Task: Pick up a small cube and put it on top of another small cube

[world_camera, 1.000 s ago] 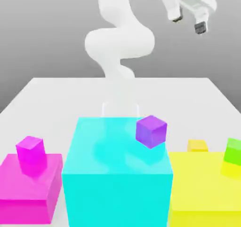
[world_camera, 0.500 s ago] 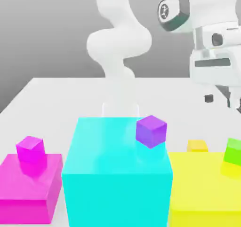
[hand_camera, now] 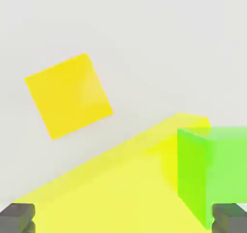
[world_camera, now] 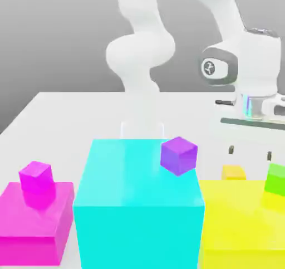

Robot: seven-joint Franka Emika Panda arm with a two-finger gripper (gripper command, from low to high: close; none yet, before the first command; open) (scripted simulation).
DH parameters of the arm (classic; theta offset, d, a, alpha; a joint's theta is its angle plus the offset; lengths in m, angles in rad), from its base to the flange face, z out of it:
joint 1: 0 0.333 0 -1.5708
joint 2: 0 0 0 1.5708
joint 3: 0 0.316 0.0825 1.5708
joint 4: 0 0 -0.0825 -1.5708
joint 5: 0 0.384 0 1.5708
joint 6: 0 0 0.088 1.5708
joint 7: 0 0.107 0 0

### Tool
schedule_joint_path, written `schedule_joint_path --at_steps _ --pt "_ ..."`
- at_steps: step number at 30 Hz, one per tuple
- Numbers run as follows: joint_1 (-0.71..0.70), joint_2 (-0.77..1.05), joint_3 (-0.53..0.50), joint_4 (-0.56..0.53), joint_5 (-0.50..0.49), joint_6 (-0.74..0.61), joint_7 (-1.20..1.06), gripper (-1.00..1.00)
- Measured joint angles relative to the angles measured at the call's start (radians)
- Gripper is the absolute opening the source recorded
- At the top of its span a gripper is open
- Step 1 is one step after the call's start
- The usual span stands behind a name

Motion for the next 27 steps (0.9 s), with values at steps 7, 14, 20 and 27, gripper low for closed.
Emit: schedule_joint_path --at_steps 7,14,20,27 --pt "0.056 0.171 0.034 -0.025 0.086 0.136 -0.225 0.00" --pt "0.003 0.335 0.094 0.002 0.126 0.273 -0.259 -1.00" --pt "0.011 0.309 0.087 -0.003 0.130 0.250 -0.262 -1.00" --pt "0.023 0.083 0.052 -0.037 0.051 0.058 -0.190 -1.00"
